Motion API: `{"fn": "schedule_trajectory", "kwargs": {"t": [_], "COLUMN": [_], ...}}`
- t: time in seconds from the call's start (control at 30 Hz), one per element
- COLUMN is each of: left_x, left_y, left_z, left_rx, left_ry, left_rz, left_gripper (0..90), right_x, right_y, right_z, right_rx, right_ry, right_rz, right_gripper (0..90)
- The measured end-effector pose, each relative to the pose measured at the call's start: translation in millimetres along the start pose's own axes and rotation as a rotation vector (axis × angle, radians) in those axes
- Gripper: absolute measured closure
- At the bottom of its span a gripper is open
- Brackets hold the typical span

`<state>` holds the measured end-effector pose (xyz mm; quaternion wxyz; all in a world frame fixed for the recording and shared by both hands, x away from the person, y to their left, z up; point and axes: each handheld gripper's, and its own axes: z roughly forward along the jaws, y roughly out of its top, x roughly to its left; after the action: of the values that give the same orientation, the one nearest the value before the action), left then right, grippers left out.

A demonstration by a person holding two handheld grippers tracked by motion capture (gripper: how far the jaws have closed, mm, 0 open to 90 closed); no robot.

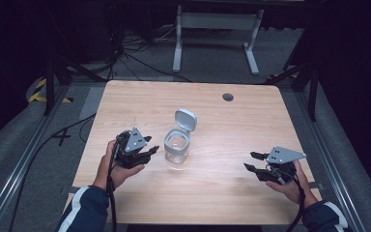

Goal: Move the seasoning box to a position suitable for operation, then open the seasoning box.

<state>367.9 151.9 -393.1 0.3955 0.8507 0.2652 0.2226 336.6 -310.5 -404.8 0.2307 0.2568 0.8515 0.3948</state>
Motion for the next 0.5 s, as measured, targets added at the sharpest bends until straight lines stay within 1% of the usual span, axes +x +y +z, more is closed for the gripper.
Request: {"fn": "schedule_trajectory", "kwargs": {"t": [0.03, 0.07, 0.1, 0.17, 0.2, 0.23, 0.3, 0.33, 0.37, 0.4, 0.47, 0.5], "left_x": [-0.2, -0.6, -0.9, -1.9, -2.7, -2.8, -4.2, -4.8, -5.9, -6.6, -8.1, -8.4], "left_y": [-4.1, -8.3, -11.3, -19.8, -23.7, -27.2, -34.4, -38.1, -41.6, -44.9, -51.5, -54.7], "left_z": [-0.6, -1.1, -1.4, -2.7, -3.8, -5.4, -8.1, -9.3, -10.5, -11.4, -12.8, -13.0], "left_rx": [0.016, 0.031, 0.042, 0.053, 0.059, 0.064, 0.067, 0.066, 0.072, 0.078, 0.097, 0.103], "left_ry": [0.002, 0.013, 0.015, 0.022, 0.019, 0.012, 0.015, 0.007, 0.009, 0.016, 0.011, 0.012], "left_rz": [0.004, 0.01, 0.01, 0.012, 0.006, 0.013, 0.012, 0.012, 0.015, 0.027, 0.026, 0.036], "left_gripper": [50.3, 45.6, 41.0, 39.7, 37.3, 35.0, 32.3, 31.1, 30.3, 29.8, 29.4, 29.4], "right_x": [0.1, 0.2, -0.3, -0.9, -1.2, -1.7, -2.4, -2.7, -3.3, -3.4, -4.6, -5.3], "right_y": [-1.4, -2.5, -3.7, -6.3, -7.9, -9.6, -13.4, -15.3, -17.4, -19.3, -23.5, -25.8], "right_z": [-2.1, -3.7, -5.5, -8.3, -9.8, -11.6, -15.6, -17.7, -19.5, -21.8, -25.8, -27.8], "right_rx": [0.004, 0.008, 0.013, 0.019, 0.025, 0.031, 0.04, 0.045, 0.044, 0.05, 0.06, 0.061], "right_ry": [-0.01, -0.017, -0.016, -0.025, -0.033, -0.04, -0.045, -0.054, -0.063, -0.064, -0.073, -0.077], "right_rz": [-0.002, -0.002, -0.002, 0.004, 0.003, 0.003, 0.012, 0.011, 0.004, 0.01, 0.006, 0.009], "right_gripper": [48.4, 46.6, 45.4, 44.0, 43.2, 42.3, 41.3, 40.5, 40.0, 39.8, 39.2, 38.9]}}
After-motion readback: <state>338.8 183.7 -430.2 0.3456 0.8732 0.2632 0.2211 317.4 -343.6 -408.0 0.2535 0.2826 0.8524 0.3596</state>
